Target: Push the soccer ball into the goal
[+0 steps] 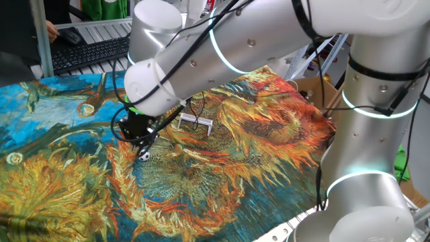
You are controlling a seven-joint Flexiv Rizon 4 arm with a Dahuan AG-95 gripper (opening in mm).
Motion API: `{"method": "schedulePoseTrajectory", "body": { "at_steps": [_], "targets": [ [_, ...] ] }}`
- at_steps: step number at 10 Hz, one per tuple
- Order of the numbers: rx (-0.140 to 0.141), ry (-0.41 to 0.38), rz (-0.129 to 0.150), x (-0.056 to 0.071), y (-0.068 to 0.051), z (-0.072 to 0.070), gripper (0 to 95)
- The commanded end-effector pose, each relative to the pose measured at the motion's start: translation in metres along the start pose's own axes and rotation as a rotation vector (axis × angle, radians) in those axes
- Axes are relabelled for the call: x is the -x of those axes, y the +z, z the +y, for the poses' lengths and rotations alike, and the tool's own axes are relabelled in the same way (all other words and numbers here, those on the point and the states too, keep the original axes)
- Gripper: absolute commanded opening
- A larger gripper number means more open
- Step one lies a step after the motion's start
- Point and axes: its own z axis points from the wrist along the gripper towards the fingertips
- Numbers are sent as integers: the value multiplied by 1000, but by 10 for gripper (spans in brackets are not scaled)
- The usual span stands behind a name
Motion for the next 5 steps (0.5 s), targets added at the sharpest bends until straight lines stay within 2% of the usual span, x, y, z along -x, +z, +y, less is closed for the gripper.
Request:
{"method": "schedulePoseTrajectory", "body": {
  "at_steps": [1,5],
  "targets": [
    [4,10,4,-1,2,2,0],
    [4,13,13,-2,4,4,0]
  ]
}}
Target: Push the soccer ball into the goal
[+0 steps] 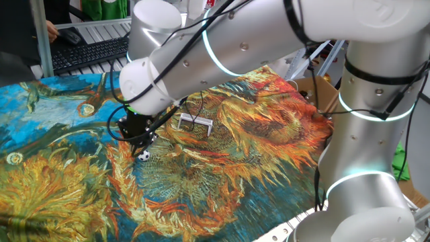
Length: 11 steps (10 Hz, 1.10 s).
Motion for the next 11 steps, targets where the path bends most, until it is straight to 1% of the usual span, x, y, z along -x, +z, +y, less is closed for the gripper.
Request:
{"method": "schedulePoseTrajectory", "body": {
  "at_steps": [1,4,5,7,8,9,10,11],
  "targets": [
    [0,-2,0,-1,0,0,0],
    [1,-10,-4,-1,0,0,0],
    [-2,-9,-16,-1,0,0,0],
    [-3,-12,-10,-1,0,0,0],
    [-13,-19,-31,-1,0,0,0],
    [-20,-12,-37,-1,0,0,0],
    [-30,3,-24,-1,0,0,0],
    [-27,21,-5,-1,0,0,0]
  ]
}}
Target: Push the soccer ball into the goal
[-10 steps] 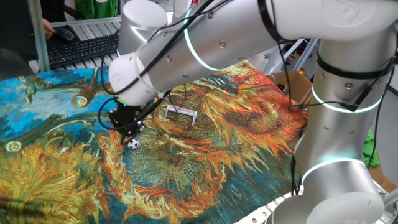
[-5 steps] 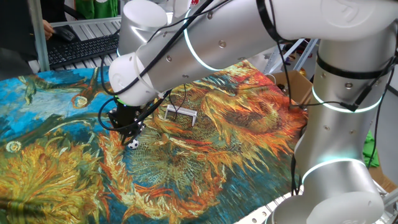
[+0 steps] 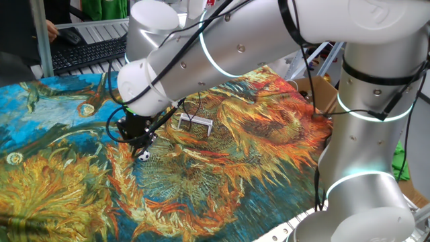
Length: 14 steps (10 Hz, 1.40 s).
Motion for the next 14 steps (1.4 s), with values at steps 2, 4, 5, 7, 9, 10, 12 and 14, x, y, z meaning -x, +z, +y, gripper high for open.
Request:
{"method": "schedulePoseTrajectory", "body": {
  "at_steps": [2,4,5,7,9,10,12,14],
  "targets": [
    [-2,54,53,0,0,-1,0],
    [-1,77,70,0,0,-1,0],
    [5,78,84,0,0,-1,0],
    [6,39,85,-2,2,-4,0],
    [9,32,89,-4,7,-10,0],
    [10,29,87,-6,10,-13,0],
    [12,41,82,-7,15,-15,0],
    [10,46,77,-8,17,-15,0]
  ]
}}
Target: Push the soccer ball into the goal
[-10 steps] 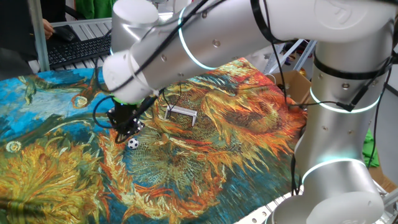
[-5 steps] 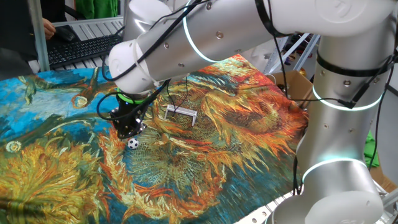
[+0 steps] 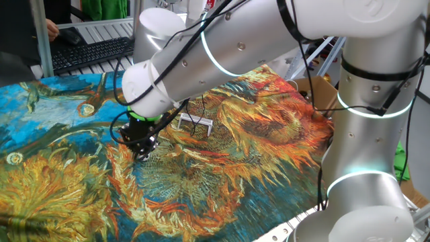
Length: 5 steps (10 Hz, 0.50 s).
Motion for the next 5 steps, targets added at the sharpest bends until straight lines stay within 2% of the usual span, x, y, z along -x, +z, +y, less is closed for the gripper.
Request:
{"method": "schedulePoseTrajectory", "body": {
  "at_steps": [1,4,5],
  "targets": [
    [4,1,-4,1,1,-1,0],
    [14,7,-15,-1,8,-6,0],
    [8,3,-22,-1,9,-7,0]
  ]
}}
